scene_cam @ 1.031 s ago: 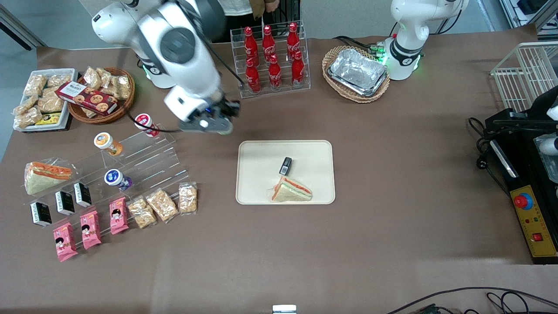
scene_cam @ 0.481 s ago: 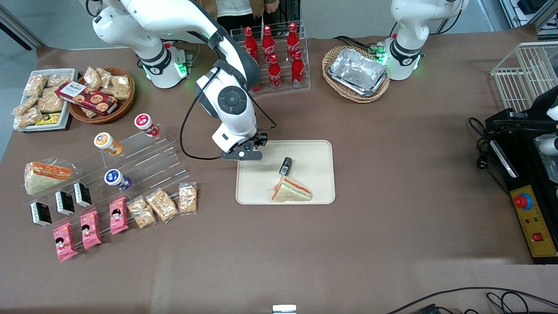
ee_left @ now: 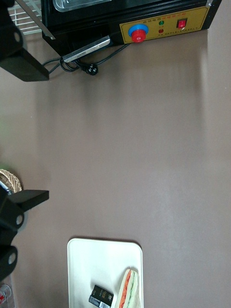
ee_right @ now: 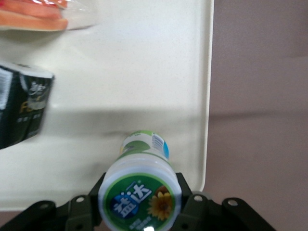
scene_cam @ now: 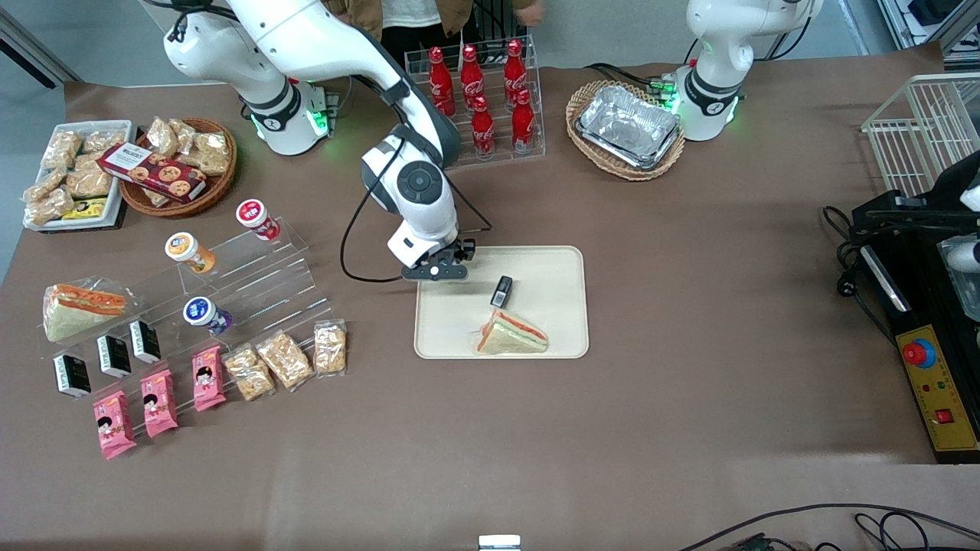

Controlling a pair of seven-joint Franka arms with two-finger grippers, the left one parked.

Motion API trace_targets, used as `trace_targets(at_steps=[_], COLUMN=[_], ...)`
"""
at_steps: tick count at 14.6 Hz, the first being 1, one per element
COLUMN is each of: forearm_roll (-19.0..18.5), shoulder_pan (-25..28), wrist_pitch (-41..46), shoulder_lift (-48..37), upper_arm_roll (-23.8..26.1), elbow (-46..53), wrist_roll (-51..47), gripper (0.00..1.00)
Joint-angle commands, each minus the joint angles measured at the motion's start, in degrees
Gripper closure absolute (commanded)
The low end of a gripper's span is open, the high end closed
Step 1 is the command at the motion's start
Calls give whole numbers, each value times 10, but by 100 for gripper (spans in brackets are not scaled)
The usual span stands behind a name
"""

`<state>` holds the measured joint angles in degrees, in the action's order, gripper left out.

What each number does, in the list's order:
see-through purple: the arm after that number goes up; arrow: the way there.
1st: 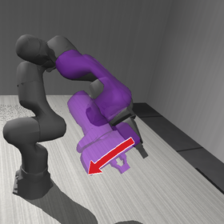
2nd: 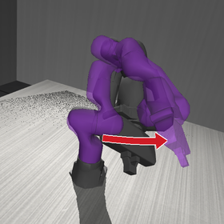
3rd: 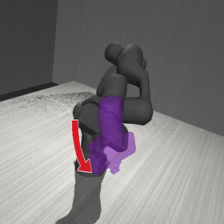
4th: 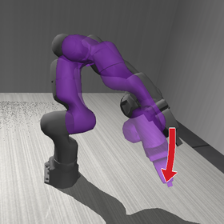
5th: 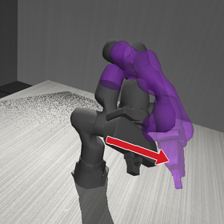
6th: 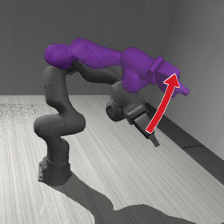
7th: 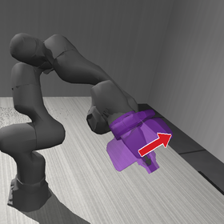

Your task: Place green gum on tray

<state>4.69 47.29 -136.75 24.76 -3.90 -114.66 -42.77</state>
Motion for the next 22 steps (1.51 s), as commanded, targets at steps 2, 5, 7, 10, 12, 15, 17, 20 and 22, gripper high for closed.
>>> trace_targets(at_steps=[2,5,7,10,12,15,17,20,22], forearm_roll=[6,7,7,7,6,6,6,1,0], shoulder_pan=[4,4,4,-4,-10,-58,-96,-143,-181], wrist_pitch=[-27,-26,-22,-6,52,166,211,279,320], shoulder_lift=[17,14,11,-16,-59,-143,-185,-237,-273], upper_arm_roll=[-6,-6,-6,-7,-15,-19,-19,-20,-20], elbow=[1,1,2,5,8,12,12,17,17], wrist_roll=[-2,-6,-6,1,7,59,117,176,224], gripper=[62,1,0,0,0,0,0,0,0])
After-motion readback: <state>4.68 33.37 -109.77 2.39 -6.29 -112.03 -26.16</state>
